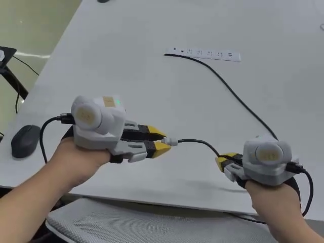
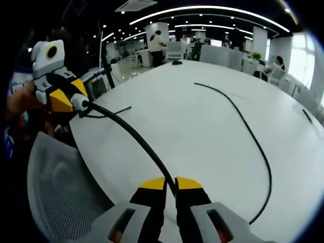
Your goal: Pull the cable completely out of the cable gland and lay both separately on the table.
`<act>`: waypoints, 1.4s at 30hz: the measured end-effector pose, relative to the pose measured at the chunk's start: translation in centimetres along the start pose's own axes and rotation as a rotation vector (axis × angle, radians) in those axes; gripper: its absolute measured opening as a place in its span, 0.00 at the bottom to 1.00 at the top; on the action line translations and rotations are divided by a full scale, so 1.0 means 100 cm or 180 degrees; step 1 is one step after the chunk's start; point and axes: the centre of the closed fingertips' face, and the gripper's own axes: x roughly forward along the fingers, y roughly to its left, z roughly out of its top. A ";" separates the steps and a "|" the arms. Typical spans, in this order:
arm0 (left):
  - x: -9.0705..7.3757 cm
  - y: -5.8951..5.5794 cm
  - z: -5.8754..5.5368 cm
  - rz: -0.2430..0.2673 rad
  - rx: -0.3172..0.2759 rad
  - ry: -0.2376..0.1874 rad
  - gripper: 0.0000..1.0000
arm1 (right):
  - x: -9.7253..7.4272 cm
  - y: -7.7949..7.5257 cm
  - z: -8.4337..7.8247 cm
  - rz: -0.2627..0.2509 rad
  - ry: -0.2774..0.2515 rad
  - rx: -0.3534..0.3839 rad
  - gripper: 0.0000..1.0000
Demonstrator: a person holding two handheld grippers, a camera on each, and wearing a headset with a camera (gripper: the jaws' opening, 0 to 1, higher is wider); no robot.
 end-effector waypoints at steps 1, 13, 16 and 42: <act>0.000 0.000 0.000 0.0001 -0.0004 0.0001 0.15 | -0.001 0.001 0.001 -0.0001 -0.0008 -0.0020 0.01; -0.002 -0.001 0.000 0.0006 -0.0014 0.0007 0.15 | -0.008 0.008 0.007 0.0048 -0.0092 -0.0261 0.03; -0.002 -0.002 0.000 0.0007 -0.0012 0.0013 0.15 | -0.014 0.014 0.014 0.0110 -0.0149 -0.0354 0.10; 0.001 -0.012 -0.005 -0.0029 0.0052 0.0092 0.15 | -0.019 0.103 0.073 0.0544 -0.0362 -0.2083 0.12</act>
